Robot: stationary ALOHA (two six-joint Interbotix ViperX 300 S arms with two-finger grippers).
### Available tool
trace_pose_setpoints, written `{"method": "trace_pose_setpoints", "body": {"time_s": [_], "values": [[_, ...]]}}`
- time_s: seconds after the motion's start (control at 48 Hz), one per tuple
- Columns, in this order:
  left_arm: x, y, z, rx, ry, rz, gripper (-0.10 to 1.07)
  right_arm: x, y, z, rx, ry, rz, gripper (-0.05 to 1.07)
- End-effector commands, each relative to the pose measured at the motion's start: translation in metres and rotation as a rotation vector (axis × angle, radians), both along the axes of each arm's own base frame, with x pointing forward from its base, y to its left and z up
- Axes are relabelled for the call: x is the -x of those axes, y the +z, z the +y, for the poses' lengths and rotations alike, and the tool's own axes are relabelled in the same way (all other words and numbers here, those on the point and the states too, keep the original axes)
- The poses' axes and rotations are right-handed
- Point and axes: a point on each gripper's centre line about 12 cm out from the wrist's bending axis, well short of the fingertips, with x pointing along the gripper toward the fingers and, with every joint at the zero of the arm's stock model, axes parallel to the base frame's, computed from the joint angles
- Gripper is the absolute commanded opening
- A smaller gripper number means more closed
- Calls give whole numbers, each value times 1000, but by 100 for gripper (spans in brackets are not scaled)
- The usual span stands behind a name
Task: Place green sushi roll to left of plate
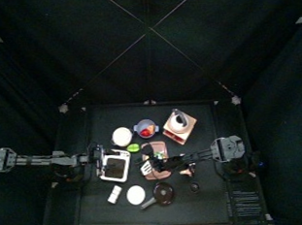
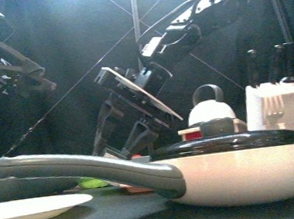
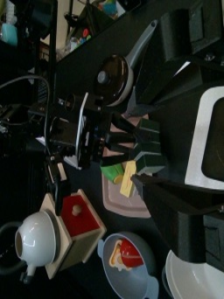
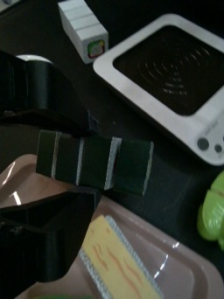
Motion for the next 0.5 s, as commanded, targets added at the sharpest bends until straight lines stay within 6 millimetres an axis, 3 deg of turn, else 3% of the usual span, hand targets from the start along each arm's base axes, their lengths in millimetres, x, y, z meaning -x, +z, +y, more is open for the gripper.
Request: {"method": "trace_pose_setpoints", "body": {"time_s": [0.0,0.25,0.479], "values": [[-2,5,0,-2,0,-14,90,-7,22,-4,7,-36,-29,60],[-2,5,0,-2,0,-14,90,-19,38,-4,59,-5,-66,60],[-2,5,0,-2,0,-14,90,-23,34,-2,83,9,-61,60]]}}
